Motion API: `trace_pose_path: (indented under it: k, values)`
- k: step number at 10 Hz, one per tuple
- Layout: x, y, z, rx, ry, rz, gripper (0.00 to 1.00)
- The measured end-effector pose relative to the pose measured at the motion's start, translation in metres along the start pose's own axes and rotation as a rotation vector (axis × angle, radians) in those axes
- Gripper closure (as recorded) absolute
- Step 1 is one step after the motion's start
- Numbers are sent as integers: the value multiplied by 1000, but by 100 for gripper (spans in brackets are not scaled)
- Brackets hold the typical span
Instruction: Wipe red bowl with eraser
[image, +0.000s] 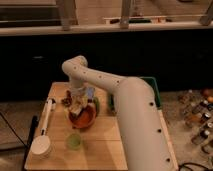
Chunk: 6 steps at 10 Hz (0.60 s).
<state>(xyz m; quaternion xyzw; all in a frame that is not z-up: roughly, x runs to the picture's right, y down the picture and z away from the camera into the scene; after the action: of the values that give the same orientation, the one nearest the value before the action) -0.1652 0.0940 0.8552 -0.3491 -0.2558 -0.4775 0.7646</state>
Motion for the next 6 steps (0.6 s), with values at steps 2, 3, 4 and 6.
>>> trace_pose_path:
  k: [2,3,4,6]
  values:
    - [-25,-4,8,-25,-4,-71,100]
    - [-31,-2,11,-28,-5,-84,100]
    - [-36,5,12,-31,-3,-84,100]
    - [-36,32,9,-32,4,-54,100]
